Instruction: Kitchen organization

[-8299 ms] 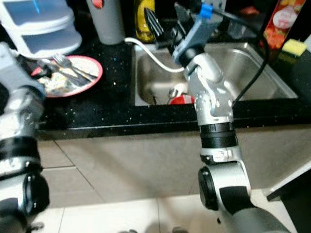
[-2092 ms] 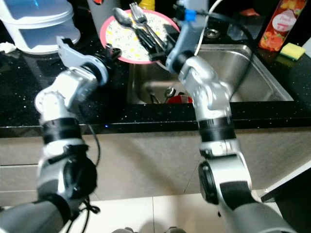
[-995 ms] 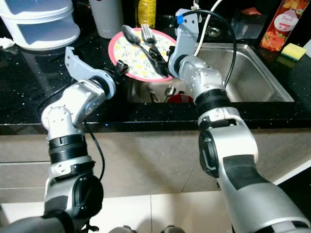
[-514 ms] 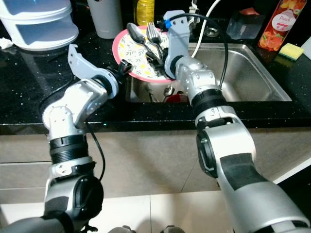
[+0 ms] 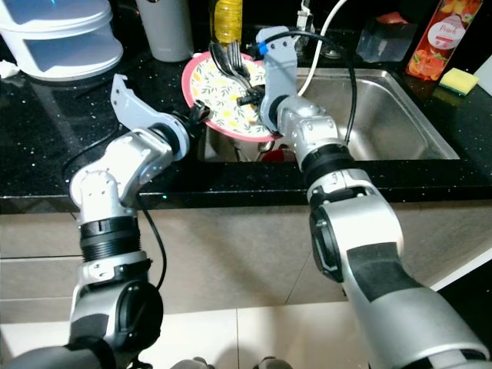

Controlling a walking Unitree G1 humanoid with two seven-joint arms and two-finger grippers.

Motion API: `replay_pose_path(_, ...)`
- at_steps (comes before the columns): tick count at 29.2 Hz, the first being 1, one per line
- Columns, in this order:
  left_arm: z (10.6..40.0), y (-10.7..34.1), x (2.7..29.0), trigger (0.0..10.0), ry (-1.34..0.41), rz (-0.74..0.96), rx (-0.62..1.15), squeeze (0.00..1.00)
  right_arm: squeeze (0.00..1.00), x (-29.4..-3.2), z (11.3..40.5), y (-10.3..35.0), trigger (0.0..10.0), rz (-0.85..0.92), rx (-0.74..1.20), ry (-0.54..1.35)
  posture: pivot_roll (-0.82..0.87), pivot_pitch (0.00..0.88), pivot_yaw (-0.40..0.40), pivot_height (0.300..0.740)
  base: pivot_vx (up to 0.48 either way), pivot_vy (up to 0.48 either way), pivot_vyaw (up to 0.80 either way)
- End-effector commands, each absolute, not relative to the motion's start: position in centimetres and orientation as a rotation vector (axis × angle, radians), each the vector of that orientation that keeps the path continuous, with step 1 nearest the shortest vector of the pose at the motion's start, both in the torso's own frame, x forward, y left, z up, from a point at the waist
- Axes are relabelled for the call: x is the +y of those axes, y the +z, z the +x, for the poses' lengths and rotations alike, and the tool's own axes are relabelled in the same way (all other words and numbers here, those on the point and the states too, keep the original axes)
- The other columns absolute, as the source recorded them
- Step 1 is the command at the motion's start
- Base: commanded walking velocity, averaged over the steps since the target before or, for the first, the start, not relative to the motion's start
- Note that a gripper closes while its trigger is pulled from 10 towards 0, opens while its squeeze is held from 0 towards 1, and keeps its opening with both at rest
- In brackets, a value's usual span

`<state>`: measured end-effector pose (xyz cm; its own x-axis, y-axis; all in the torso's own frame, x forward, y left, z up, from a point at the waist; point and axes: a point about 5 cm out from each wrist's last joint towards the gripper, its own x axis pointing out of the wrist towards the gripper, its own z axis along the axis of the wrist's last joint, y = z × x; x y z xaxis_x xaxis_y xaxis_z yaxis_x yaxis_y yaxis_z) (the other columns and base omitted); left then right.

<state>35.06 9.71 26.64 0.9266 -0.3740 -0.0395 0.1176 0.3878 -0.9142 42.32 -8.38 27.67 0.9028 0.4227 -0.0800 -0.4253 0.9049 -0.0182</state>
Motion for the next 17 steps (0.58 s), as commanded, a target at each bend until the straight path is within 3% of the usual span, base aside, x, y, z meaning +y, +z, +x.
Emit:
replay_pose_path(1, 34.0, 27.3, 6.8, 10.0, -0.453, -1.241, 0.248, 0.0, 0.0, -8.2, 42.3, 26.6, 0.0, -0.011, 0.12, 0.447, 0.08, 0.041, -0.069, 0.74, 0.0, 0.0, 0.0)
replay_pose_path(4, 34.0, 27.2, 6.8, 10.0, -0.45, -1.243, 0.25, 0.0, 0.0, -8.1, 42.3, 26.9, 0.0, 0.032, 0.11, 0.461, 0.08, 0.042, -0.069, 0.74, 0.0, 0.0, 0.0)
replay_pose_path(6, 33.9, 26.9, 6.9, 10.0, -0.433, -1.246, 0.257, 0.0, 0.0, -8.1, 42.3, 30.2, 0.5, 0.198, -0.038, 0.503, 0.09, 0.054, -0.072, 0.74, 0.0, 0.0, 0.0)
replay_pose_path(9, 33.9, 26.8, 6.9, 10.0, -0.428, -1.247, 0.258, 0.0, 0.0, -8.2, 42.2, 31.1, 0.5, 0.226, -0.078, 0.504, 0.09, 0.054, -0.072, 0.74, 0.0, 0.0, 0.0)
replay_pose_path(10, 33.9, 26.8, 7.0, 10.0, -0.424, -1.247, 0.258, 0.0, 0.0, -8.5, 42.2, 32.0, 10.0, 0.237, -0.122, 0.501, 0.09, 0.06, -0.074, 0.74, 0.0, 0.0, 0.0)
replay_pose_path(14, 33.9, 26.7, 7.1, 10.0, -0.416, -1.247, 0.257, 0.0, 0.0, -9.0, 42.2, 33.0, 10.0, 0.248, -0.159, 0.484, 0.09, 0.06, -0.074, 0.74, 0.0, 0.0, 0.0)
replay_pose_path(17, 33.9, 26.7, 7.6, 10.0, -0.391, -1.243, 0.248, 0.0, 0.0, -10.8, 42.4, 34.4, 10.0, 0.25, -0.219, 0.403, 0.1, 0.068, -0.078, 0.74, 0.0, 0.0, 0.0)
